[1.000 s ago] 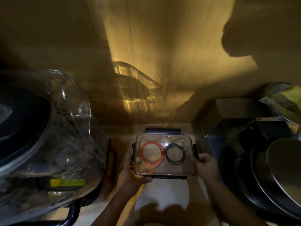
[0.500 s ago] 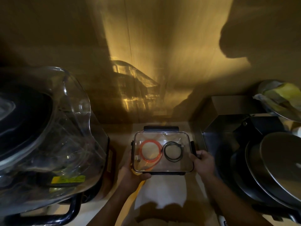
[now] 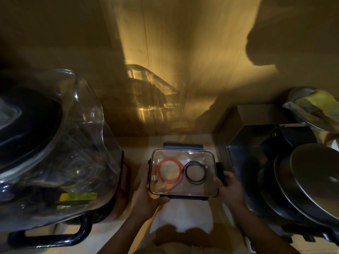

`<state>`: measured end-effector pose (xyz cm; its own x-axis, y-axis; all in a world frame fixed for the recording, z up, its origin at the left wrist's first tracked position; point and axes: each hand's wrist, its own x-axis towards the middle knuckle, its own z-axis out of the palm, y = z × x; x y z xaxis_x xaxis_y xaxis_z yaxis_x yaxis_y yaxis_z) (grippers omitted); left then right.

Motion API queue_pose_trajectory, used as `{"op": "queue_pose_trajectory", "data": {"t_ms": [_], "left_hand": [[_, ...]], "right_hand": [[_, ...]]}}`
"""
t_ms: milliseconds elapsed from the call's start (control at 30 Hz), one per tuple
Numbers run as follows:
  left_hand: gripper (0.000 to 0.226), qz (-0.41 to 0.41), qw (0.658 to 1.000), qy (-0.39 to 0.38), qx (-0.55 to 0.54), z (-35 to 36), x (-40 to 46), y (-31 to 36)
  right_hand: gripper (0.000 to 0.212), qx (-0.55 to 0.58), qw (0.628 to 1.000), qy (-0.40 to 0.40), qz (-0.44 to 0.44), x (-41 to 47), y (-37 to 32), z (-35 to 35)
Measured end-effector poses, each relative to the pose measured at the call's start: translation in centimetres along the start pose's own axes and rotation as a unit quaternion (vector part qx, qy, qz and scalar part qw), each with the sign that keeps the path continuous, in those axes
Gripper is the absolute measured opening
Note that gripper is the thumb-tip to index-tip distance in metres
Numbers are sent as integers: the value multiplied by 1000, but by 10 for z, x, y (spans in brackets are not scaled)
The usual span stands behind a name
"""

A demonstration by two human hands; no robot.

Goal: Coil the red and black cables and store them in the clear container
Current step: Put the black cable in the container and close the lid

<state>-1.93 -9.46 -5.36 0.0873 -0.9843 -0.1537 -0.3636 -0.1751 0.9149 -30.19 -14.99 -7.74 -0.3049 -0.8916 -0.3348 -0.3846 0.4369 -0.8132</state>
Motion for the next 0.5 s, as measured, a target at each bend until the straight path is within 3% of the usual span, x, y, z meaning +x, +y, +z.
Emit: {"op": "queue_pose_trajectory", "data": {"t_ms": [67,133,400,500], "left_hand": [[114,1,1000,-8,-16,1,0,3],[116,2,1000,-19,-22,2,-1,4],[122,-6,999,-43,-14,1,0,-5],[127,-12,999,-46,-9,1,0,-9]], "right_hand": [[47,-17,999,10,-33,-2,-2,0],[57,-58,995,17,-73,-5,-2,2],[62,-121,991,21,-55,-7,6,8],[53,-113,992,10,-55,-8,6,9]]}}
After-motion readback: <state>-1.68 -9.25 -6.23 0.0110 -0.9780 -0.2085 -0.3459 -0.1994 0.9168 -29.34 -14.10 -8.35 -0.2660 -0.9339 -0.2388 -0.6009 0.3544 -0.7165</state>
